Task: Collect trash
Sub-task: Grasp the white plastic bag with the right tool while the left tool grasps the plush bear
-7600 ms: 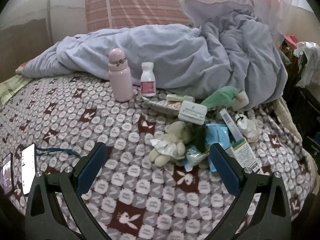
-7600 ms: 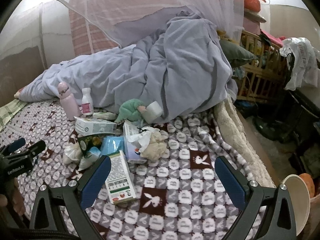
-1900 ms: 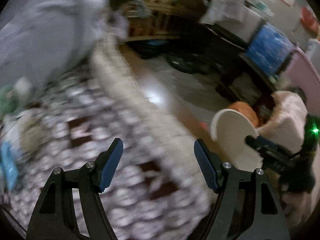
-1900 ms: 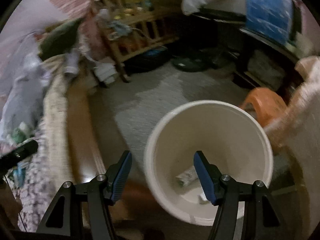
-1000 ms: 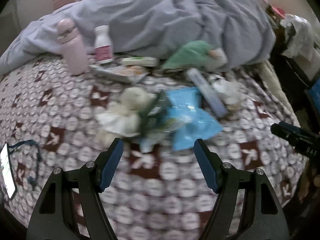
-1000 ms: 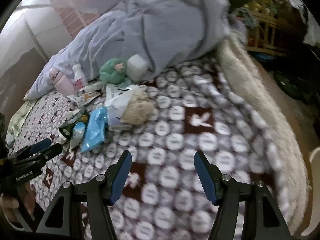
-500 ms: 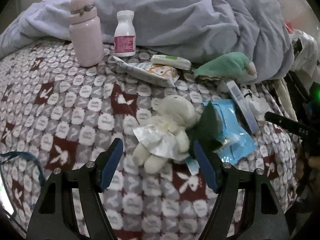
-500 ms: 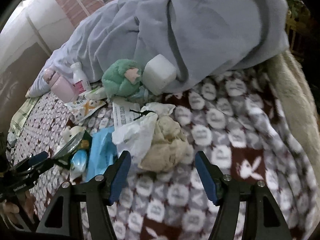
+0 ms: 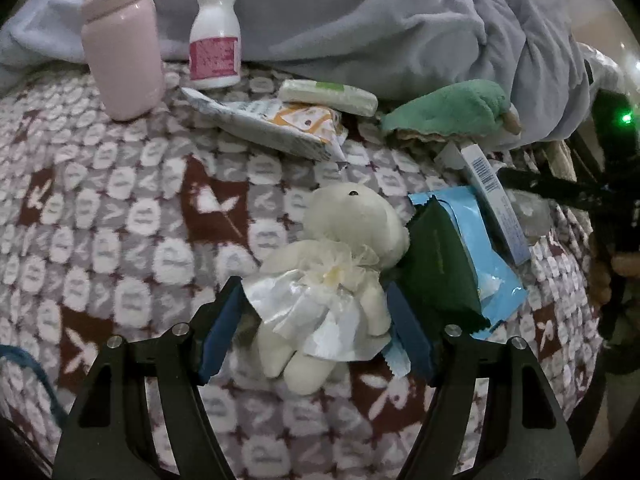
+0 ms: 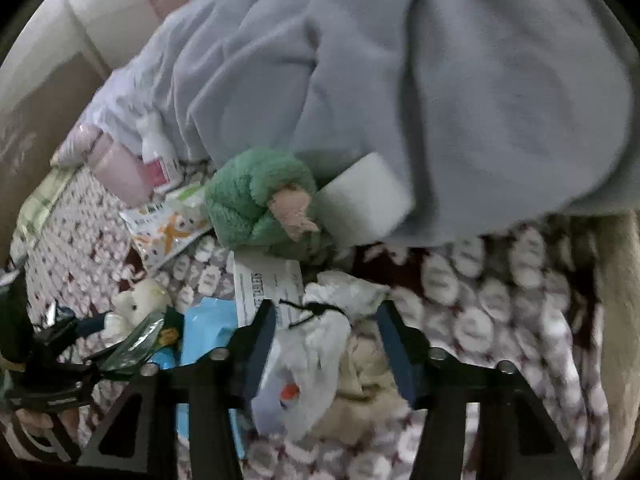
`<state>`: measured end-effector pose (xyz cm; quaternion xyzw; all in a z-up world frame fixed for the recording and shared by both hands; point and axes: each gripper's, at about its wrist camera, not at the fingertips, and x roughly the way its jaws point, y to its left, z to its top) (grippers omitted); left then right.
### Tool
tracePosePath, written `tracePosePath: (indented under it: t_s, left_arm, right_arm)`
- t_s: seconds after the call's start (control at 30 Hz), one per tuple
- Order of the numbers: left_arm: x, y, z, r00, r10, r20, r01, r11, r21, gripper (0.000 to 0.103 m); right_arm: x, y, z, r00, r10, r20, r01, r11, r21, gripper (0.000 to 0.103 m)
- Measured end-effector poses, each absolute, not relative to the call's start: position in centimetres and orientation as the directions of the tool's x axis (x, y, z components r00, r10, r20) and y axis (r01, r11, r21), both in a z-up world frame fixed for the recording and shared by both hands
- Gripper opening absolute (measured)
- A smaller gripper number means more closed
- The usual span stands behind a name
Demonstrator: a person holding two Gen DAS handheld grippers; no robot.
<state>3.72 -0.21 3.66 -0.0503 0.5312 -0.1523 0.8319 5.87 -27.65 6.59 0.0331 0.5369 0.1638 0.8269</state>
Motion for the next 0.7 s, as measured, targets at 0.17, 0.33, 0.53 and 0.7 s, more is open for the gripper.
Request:
tracePosePath:
  t_s: [0.17,0.33,0.53,0.7]
  left_arm:
    - [3.3,0.2,3.9,0.38,-0.334,-0.863,0.198,0.94,-0.276,0.039]
    - [2.3,1.5,6.9,0.439,-0.331,-0.835,0.167,0.944,-0.286,0.021]
    - [1.0,1.6,9.3,0.46,-0.363,-0.81,0.161,0.931,-0.326,0.007]
    - [-0.3,0.3,10.2,0.455,-0.36,-0.815,0.172,0.933,-0.316,0.006]
  right_arm:
    - [5.5,-27.9,6.5,0.371,0.329,-0.868,-0.238,0.937,0.253,0.025]
    - [2.6,-30.2,10.8,0.456,0.474,-0.754,-0.267,0.88,0.392,0.025]
    - [-1.4,-31.8,14.6,0.5,0.552,-0.668,-0.304,0.833,0.462,0.025]
    - [-5.0,-33.0,16.5,0.524,0.543,-0.656,-0.326,0.839,0.435,0.025]
